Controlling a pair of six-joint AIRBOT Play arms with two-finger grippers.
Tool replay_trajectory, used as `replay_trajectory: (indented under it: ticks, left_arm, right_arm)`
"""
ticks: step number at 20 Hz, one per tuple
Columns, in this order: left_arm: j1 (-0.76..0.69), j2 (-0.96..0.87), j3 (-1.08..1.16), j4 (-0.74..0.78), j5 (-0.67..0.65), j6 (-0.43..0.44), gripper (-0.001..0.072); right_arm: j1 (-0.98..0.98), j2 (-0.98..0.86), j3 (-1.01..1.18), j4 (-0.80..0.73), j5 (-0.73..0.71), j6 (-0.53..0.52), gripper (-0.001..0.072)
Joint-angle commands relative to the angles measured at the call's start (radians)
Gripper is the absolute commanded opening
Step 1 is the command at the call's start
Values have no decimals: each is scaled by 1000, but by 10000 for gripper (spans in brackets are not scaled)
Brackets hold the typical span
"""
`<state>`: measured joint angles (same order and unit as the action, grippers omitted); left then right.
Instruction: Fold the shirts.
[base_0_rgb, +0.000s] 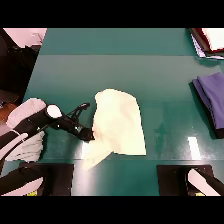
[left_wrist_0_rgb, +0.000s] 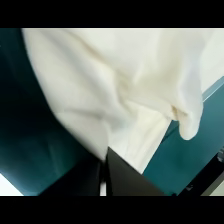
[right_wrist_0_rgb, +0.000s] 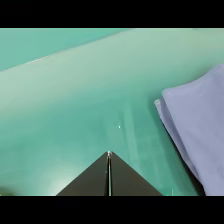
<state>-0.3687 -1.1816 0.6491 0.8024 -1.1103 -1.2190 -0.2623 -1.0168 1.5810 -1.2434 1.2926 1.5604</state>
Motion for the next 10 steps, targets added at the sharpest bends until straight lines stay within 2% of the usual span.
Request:
replay_trajectory:
  ticks: [1,4,5,6,7,8,10]
  left_arm:
    - [-8,27,191,264,-139,-101,25]
    - [-8,64,454,533,-252,-143,26]
    - [-8,72,527,594,-271,-143,25]
    - [-8,80,591,646,-281,-144,26]
    - [-8,82,652,696,-292,-144,26]
    - [-8,82,697,728,-296,-145,26]
    - [-8,82,750,758,-276,-183,26]
  right_arm:
    - [39,-21,0,50,53,-17,22]
    - [183,-104,0,70,129,-65,25]
    - [244,-146,-1,72,146,-71,86]
    - [308,-189,-11,74,145,-71,293]
    - [369,-228,-32,74,132,-71,436]
    - [428,-269,-60,74,108,-71,463]
    - [542,-353,-135,76,34,-84,463]
